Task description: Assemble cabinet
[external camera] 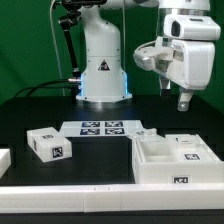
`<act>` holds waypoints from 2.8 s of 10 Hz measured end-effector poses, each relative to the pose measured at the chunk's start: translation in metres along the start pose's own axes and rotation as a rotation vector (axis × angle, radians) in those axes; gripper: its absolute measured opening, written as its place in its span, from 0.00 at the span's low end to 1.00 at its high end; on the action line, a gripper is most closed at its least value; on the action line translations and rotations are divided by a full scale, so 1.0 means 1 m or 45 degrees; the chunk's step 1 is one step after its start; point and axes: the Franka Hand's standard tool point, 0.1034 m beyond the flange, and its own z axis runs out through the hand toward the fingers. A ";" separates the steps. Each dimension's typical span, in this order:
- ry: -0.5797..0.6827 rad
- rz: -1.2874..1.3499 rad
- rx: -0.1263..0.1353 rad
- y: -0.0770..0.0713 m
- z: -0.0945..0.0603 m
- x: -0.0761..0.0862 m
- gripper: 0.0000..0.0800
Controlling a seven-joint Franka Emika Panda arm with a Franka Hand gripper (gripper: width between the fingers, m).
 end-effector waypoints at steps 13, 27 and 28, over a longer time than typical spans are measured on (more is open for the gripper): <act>0.018 -0.505 0.109 -0.036 0.026 -0.031 1.00; 0.082 -0.524 0.235 -0.071 0.072 -0.018 1.00; 0.081 -0.521 0.237 -0.071 0.072 -0.019 1.00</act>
Offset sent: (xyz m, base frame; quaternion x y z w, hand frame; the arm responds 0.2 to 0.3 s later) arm -0.0207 -0.0065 -0.0059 0.0230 0.0395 -0.1421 0.9888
